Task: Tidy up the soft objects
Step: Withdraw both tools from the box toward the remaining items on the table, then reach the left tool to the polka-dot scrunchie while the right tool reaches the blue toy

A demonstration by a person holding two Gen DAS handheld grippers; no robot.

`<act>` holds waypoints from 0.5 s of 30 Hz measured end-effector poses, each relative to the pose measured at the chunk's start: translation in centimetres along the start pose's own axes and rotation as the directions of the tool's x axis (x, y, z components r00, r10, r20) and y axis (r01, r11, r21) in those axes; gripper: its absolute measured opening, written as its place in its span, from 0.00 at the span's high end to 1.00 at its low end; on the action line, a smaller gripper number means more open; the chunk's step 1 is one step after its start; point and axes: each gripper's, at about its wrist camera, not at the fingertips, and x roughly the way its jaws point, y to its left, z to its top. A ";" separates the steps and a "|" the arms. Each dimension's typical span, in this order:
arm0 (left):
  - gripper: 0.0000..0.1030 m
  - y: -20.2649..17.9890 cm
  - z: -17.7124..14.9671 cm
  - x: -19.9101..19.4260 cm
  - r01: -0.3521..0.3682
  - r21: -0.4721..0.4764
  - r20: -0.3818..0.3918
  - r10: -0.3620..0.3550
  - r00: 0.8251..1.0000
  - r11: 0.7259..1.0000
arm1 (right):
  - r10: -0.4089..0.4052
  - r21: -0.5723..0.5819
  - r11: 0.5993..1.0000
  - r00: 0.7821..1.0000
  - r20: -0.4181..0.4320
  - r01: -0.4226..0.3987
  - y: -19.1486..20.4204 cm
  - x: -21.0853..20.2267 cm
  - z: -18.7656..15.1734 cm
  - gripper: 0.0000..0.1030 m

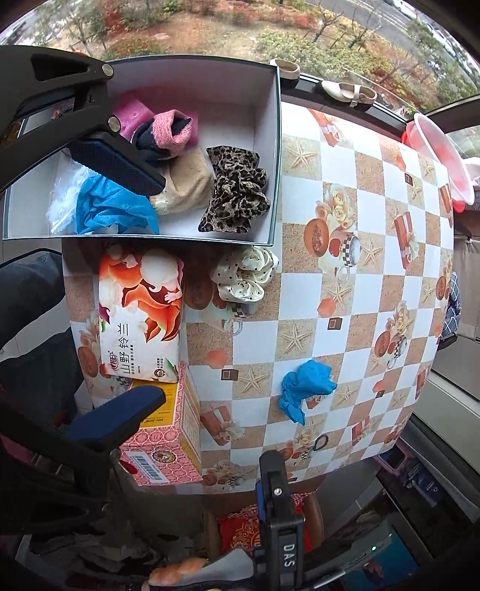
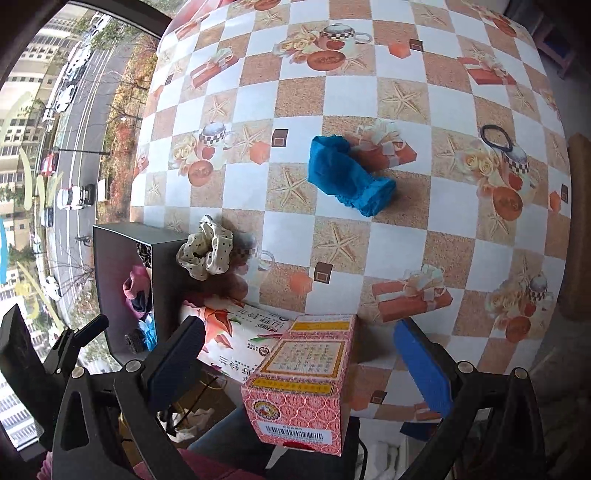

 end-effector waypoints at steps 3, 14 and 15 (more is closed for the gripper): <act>0.00 0.4 -0.4 0.0 -0.023 -0.032 0.002 0.023 1.000 0.999 | -0.096 -0.151 0.984 0.995 -0.022 0.092 2.4 2.3 2.6 0.00; 0.00 2.5 -2.8 -0.8 -0.067 -0.204 0.007 0.070 0.998 0.977 | -0.277 -0.691 0.690 0.961 0.020 0.213 12.8 13.8 5.7 0.00; 0.00 2.6 -3.0 -0.9 -0.067 -0.224 0.005 0.070 0.998 0.972 | -0.304 -0.712 0.663 0.952 0.026 0.231 13.2 15.0 5.6 0.00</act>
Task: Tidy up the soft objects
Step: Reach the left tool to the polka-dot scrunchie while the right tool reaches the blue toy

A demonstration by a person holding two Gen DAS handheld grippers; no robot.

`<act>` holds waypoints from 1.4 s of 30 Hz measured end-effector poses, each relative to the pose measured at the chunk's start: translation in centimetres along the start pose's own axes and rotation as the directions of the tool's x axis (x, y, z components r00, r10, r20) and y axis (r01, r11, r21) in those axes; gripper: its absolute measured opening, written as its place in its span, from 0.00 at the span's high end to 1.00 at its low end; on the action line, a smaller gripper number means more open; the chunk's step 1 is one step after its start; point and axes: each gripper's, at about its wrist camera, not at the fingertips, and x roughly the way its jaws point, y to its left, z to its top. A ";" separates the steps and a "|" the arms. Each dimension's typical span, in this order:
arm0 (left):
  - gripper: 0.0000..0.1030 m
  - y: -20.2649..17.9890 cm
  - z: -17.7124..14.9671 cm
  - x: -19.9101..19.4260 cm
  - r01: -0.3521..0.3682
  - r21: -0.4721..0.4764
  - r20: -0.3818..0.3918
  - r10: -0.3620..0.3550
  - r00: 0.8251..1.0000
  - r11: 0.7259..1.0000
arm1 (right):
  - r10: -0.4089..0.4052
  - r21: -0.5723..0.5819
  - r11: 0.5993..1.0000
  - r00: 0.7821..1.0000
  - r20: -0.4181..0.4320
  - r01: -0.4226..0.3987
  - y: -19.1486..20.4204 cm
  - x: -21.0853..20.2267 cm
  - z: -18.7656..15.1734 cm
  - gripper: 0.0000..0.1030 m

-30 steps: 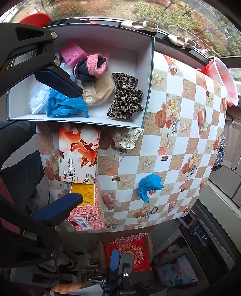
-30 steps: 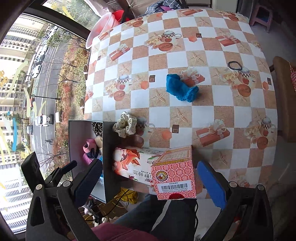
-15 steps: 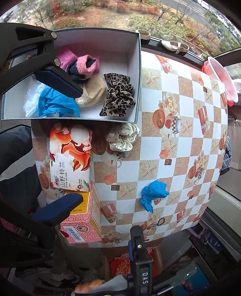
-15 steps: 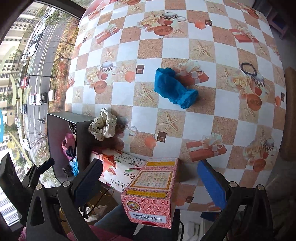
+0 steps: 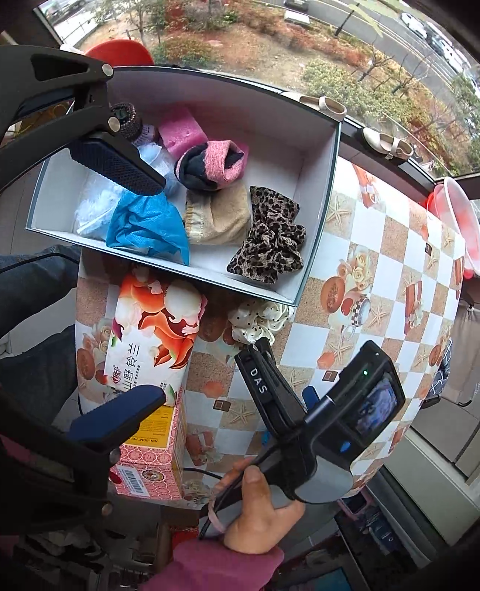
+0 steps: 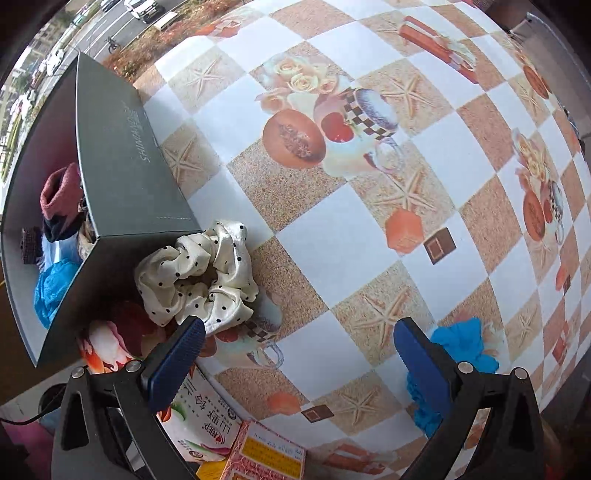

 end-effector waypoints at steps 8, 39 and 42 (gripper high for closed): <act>0.00 -0.2 0.1 1.8 0.005 -0.070 -0.047 -0.009 0.999 0.998 | -0.210 -0.008 0.978 0.978 0.019 0.210 -0.3 3.4 0.4 0.00; 0.01 -12.0 14.3 16.3 -0.096 0.068 -0.108 0.103 0.989 0.993 | -0.060 0.721 0.689 0.986 0.157 -0.073 -21.0 1.2 -21.6 0.00; 0.01 -12.3 14.7 17.9 -0.121 0.069 -0.116 0.128 0.985 0.990 | -0.045 0.704 0.706 0.986 0.159 -0.081 -20.9 1.7 -19.6 0.00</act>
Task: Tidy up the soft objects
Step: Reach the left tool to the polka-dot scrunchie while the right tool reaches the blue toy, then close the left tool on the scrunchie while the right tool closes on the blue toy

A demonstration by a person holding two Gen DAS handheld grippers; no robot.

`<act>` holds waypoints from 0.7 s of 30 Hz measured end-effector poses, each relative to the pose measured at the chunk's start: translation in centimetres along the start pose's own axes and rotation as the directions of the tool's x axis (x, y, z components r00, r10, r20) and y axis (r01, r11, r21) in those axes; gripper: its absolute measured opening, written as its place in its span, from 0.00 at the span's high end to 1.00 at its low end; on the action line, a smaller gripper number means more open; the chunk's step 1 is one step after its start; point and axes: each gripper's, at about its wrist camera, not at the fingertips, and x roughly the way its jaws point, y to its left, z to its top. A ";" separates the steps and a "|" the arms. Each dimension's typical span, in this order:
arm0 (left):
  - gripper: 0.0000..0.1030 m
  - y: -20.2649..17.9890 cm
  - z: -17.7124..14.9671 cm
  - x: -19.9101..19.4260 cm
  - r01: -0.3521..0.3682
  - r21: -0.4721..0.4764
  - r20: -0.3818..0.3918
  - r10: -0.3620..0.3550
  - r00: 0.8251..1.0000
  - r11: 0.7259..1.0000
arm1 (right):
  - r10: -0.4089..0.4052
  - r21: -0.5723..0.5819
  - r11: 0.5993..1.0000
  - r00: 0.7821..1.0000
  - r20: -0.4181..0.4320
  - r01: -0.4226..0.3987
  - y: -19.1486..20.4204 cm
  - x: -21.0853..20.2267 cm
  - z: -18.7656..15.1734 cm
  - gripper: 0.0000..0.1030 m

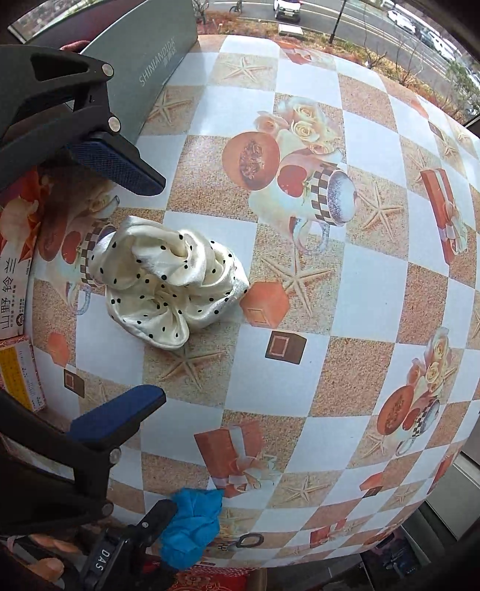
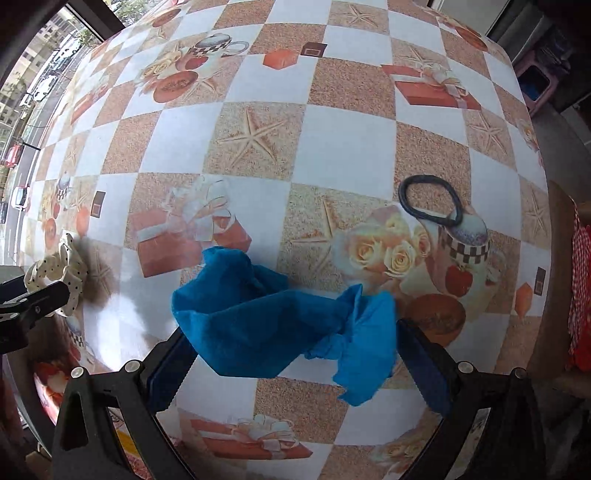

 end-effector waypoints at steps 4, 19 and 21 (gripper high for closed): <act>0.01 -0.1 0.3 1.8 0.005 -0.023 -0.027 -0.006 1.000 1.000 | -0.030 -0.044 0.999 0.999 -0.032 0.029 1.2 1.8 0.6 0.00; 0.00 0.3 1.2 3.9 -0.015 -0.077 -0.026 0.014 1.000 0.997 | -0.061 -0.014 0.998 0.998 0.000 0.061 2.4 3.2 1.3 0.00; 0.00 0.4 1.0 3.5 -0.017 -0.072 -0.029 0.015 0.999 0.997 | -0.061 -0.038 0.997 0.998 -0.021 0.060 2.4 3.1 1.4 0.00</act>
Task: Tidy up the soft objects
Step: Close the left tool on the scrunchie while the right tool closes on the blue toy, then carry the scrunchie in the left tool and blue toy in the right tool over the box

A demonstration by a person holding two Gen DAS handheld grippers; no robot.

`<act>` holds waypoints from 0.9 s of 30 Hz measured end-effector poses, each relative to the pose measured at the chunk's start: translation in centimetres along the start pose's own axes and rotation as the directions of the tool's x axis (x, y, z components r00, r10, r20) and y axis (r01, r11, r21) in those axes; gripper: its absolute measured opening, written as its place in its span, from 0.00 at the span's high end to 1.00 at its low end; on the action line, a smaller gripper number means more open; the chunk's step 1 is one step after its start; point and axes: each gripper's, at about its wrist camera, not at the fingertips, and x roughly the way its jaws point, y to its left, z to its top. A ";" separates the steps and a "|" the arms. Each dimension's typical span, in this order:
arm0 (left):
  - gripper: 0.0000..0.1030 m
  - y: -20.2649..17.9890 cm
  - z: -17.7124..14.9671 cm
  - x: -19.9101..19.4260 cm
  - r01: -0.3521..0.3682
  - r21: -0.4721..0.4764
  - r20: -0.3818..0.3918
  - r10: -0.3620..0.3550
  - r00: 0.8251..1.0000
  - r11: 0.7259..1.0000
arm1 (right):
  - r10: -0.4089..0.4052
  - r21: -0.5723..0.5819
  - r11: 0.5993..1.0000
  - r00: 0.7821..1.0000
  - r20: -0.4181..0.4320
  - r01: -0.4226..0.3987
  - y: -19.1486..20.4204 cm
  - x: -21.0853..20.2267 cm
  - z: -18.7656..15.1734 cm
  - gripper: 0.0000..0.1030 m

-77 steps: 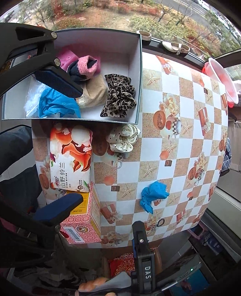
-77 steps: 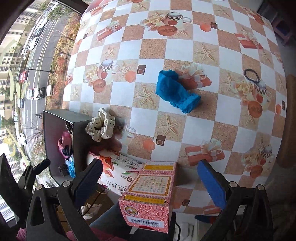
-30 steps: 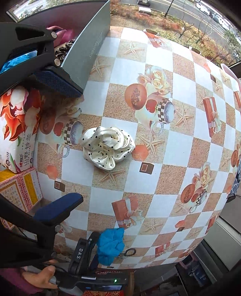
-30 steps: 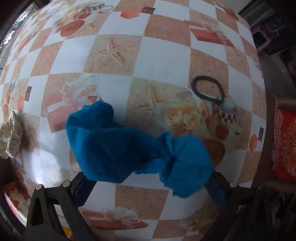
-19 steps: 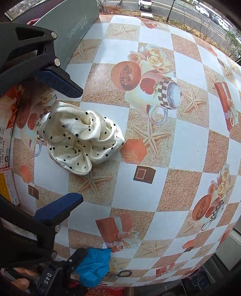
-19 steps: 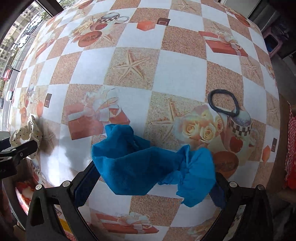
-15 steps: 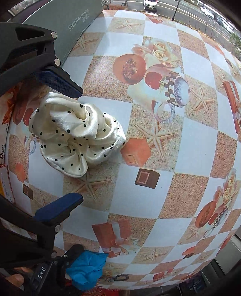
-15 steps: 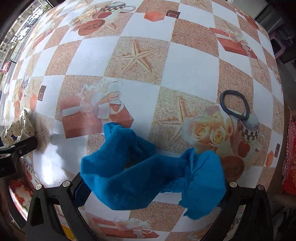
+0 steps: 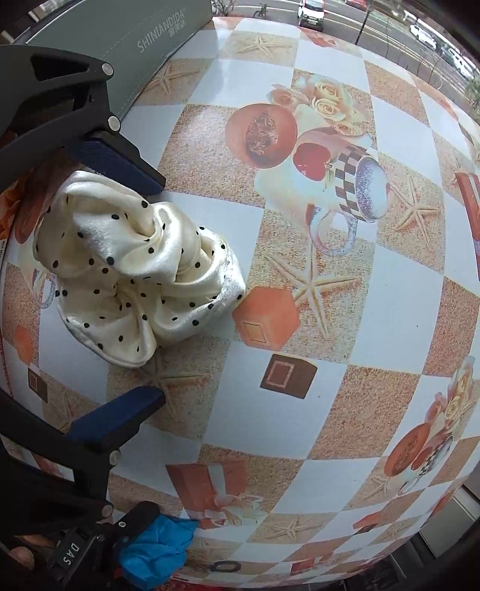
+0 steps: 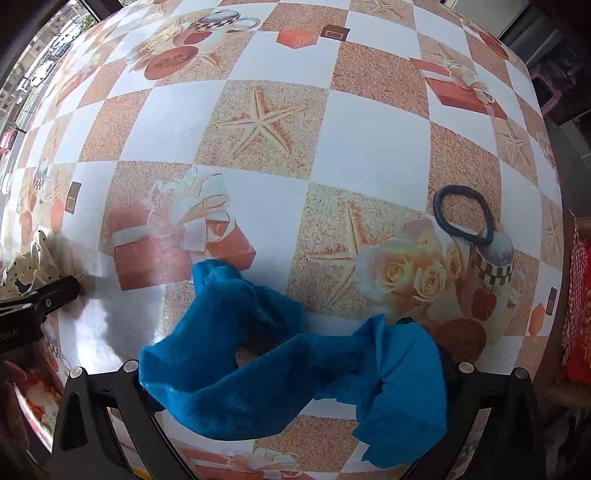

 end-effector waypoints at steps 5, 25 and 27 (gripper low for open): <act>0.18 -0.4 -0.3 -1.2 0.001 0.001 0.027 -0.001 1.000 1.000 | -0.003 -0.053 0.999 1.000 0.004 0.003 0.4 -0.8 -0.1 0.14; 0.81 -0.1 -4.4 -12.6 0.000 0.192 0.238 -0.047 0.970 0.981 | 0.277 -0.113 0.958 0.952 0.126 -0.264 3.3 -12.2 -0.9 0.77; 0.81 0.4 -5.0 -13.6 0.006 0.202 0.253 -0.058 0.966 0.979 | 0.289 -0.131 0.953 0.948 0.131 -0.273 4.5 -13.1 -1.3 0.77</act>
